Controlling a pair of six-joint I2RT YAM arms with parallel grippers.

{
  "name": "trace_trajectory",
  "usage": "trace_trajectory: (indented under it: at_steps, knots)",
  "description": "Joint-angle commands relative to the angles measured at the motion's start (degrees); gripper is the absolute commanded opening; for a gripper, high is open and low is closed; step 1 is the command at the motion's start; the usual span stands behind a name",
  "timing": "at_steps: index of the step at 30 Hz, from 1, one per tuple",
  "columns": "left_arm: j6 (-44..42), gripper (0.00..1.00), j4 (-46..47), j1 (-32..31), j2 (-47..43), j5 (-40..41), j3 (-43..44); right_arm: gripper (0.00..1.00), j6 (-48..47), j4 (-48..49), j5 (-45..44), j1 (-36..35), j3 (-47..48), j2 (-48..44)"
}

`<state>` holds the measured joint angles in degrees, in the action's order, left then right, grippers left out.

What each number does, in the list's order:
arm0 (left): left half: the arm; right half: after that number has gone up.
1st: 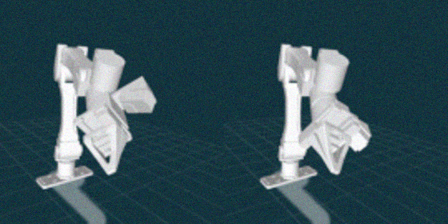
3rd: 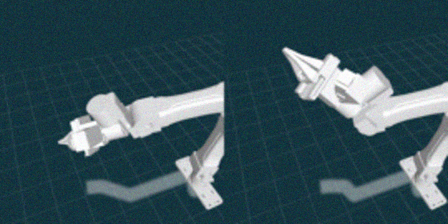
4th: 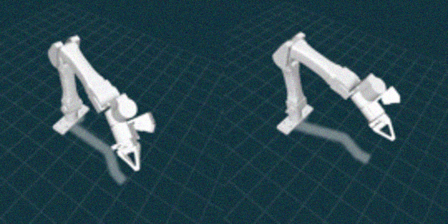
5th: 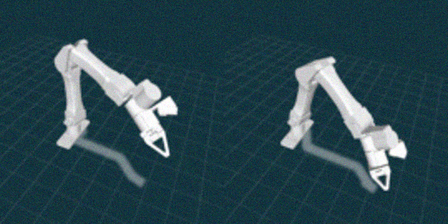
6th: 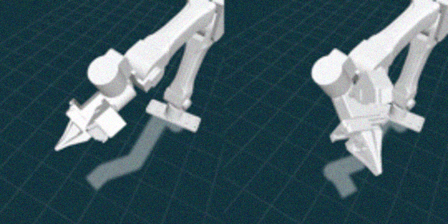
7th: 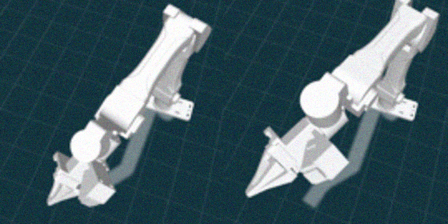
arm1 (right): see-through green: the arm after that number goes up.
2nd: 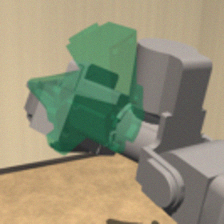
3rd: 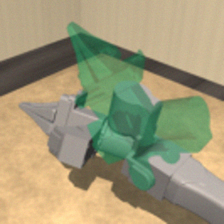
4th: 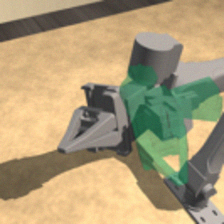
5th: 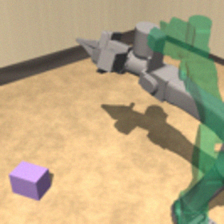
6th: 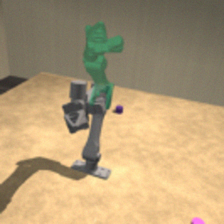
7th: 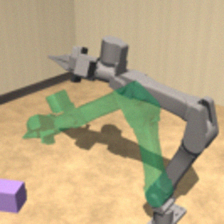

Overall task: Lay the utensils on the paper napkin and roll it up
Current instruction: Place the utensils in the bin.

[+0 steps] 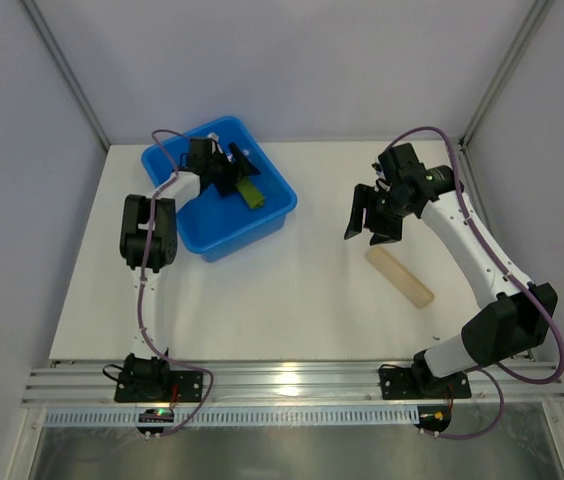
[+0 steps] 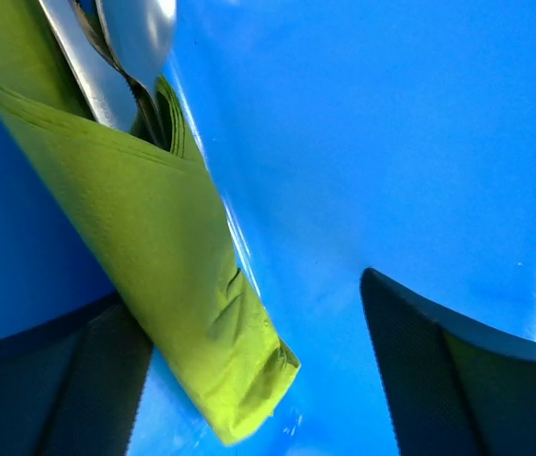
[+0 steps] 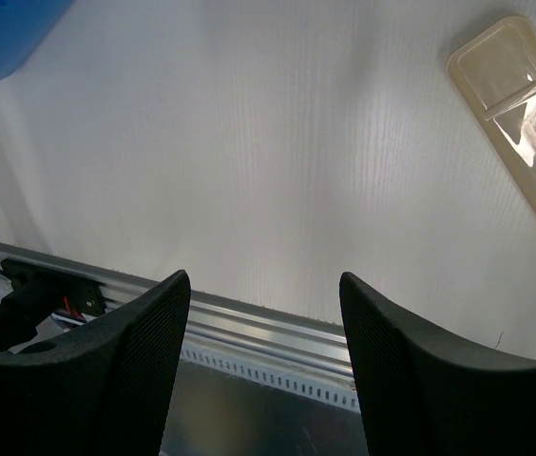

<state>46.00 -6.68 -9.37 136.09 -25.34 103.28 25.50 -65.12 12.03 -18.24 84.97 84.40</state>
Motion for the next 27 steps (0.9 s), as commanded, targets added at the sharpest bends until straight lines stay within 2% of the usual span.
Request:
trace_trajectory:
  at_steps: [1, 10, 23, 26, 27]
  knots:
    - [-2.1, 0.90, -12.7, -0.6, 2.8, 7.1, -4.1, 0.68, -0.7, 1.1, 1.4, 0.3, -0.1, -0.8]
    - [-0.6, 0.91, -14.1, -0.9, -2.6, 7.8, -8.8, 0.68, -0.5, 1.6, 2.2, 0.3, -0.7, -1.2]
    - [-1.5, 0.89, -18.7, -1.4, -14.4, 14.1, -9.0, 0.68, -0.6, 2.3, 3.5, 0.3, -0.5, -1.3]
    - [-0.7, 0.79, -18.7, -1.2, -16.5, 14.5, -8.2, 0.68, -0.6, 2.5, 3.5, 0.3, -0.5, -1.6]
    - [0.4, 0.59, -18.4, -0.9, -16.3, 14.2, -7.7, 0.68, -0.5, 2.4, 3.6, 0.3, -0.6, -1.6]
